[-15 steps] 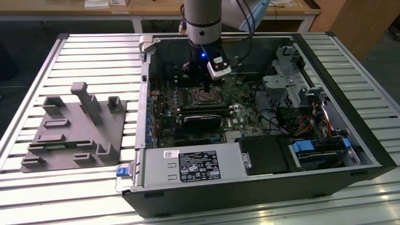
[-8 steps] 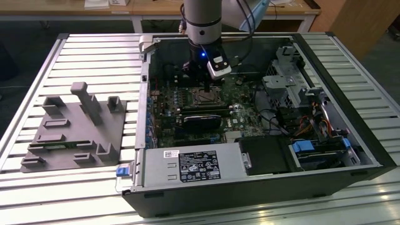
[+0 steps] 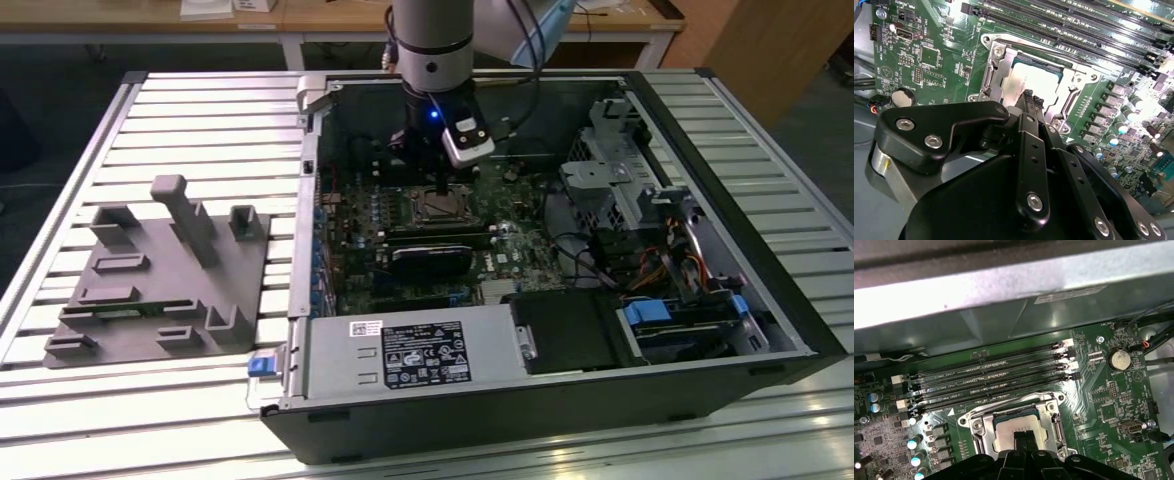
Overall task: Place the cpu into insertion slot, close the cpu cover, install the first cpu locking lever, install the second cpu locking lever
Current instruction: 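Install the first cpu locking lever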
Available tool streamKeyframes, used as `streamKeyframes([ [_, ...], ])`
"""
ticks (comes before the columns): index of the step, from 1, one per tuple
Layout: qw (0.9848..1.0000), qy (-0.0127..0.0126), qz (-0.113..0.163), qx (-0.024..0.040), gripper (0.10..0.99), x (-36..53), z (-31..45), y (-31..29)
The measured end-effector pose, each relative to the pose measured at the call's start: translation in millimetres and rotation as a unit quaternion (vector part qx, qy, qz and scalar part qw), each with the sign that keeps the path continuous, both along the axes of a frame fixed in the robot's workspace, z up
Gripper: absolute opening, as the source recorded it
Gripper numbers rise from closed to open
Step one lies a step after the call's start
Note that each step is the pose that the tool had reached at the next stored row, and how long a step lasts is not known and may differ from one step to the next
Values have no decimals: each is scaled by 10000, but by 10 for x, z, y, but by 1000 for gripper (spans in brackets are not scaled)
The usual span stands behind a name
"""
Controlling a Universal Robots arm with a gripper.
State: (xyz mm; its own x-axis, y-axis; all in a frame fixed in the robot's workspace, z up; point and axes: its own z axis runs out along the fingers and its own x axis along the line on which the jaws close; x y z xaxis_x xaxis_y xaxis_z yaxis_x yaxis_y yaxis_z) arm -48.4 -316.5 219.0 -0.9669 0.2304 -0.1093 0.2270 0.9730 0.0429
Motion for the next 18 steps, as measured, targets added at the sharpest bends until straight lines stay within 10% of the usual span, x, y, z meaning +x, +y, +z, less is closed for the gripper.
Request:
streamKeyframes([
  [18,10000,0,0,-14,106,8,78,-5],
])
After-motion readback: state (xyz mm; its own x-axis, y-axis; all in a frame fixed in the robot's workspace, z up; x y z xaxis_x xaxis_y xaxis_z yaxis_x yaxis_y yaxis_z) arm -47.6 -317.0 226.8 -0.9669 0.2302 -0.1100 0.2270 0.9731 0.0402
